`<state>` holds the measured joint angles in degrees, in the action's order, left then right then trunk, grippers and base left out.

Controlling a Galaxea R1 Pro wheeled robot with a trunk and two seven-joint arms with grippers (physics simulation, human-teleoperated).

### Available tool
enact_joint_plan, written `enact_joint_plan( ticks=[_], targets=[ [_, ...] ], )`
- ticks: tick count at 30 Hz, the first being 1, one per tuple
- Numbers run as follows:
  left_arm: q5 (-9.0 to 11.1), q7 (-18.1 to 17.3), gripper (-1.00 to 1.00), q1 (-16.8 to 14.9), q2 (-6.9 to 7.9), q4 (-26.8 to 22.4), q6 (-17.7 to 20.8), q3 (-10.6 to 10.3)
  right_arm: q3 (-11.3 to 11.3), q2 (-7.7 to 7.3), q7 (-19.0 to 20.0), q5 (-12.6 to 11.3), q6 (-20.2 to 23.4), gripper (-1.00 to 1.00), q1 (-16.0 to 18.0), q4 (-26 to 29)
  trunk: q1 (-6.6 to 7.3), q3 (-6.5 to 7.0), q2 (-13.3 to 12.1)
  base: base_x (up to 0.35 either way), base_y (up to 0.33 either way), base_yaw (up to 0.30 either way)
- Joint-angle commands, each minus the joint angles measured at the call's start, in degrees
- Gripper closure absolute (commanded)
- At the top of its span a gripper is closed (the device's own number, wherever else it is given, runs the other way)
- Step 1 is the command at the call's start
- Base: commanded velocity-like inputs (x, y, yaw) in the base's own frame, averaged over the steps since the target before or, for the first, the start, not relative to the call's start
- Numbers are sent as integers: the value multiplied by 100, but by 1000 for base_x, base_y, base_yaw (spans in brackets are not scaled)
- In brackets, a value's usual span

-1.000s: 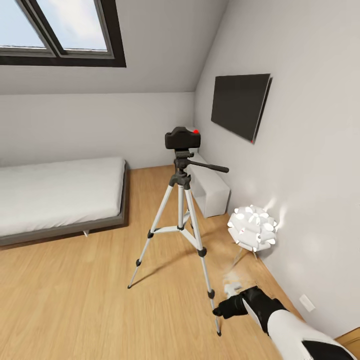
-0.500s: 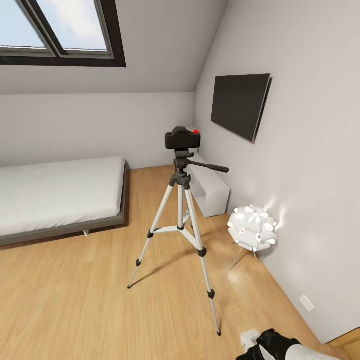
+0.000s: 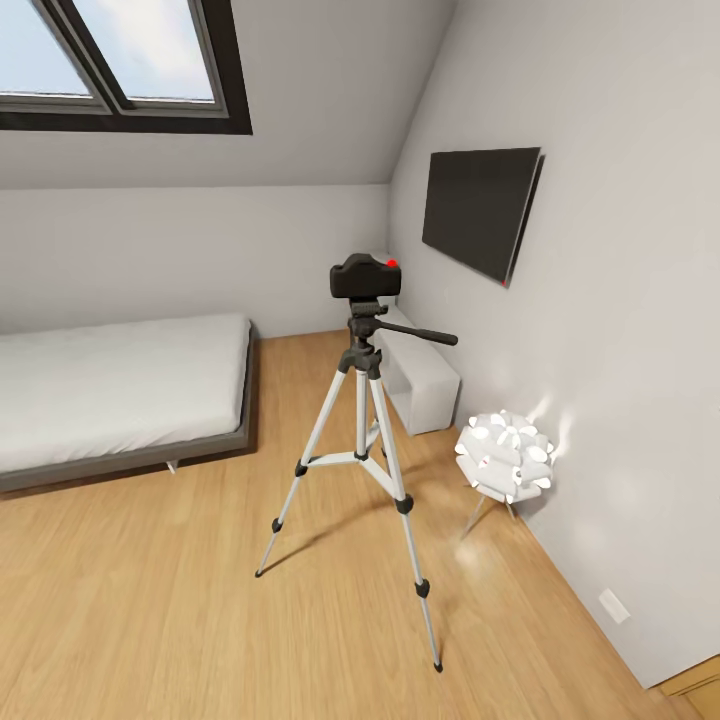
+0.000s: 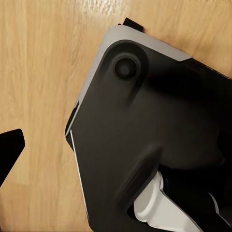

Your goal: Attach the digital camera to the camera tripod in the bedroom.

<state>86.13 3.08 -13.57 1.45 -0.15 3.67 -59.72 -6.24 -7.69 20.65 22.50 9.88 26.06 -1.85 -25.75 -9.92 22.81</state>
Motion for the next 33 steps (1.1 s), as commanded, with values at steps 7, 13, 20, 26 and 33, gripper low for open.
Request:
enact_joint_plan(
  ticks=[7,13,20,26,33],
  targets=[
    [100,17,-100,-5,4,-3,19,-48,-65,-43,-47,-15,-96,-100,-138,-8,-3,-11,11,0,0,0],
    [106,17,-100,-5,4,1,18,-48,-69,-65,-435,-453,-142,-100,-174,-8,-3,-11,11,0,0,0],
    [106,17,-100,-5,3,-3,12,-48,-70,-90,-1024,-734,-410,-100,-177,-8,-3,-11,11,0,0,0],
    [106,17,-100,-5,14,0,11,-48,-69,-92,-1210,-798,-450,-100,-181,-8,-3,-11,11,0,0,0],
    [106,54,-100,-5,18,4,-236,-48,-64,-89,-1263,-840,-463,-100,-329,-8,-3,-9,11,0,0,0]
  ],
)
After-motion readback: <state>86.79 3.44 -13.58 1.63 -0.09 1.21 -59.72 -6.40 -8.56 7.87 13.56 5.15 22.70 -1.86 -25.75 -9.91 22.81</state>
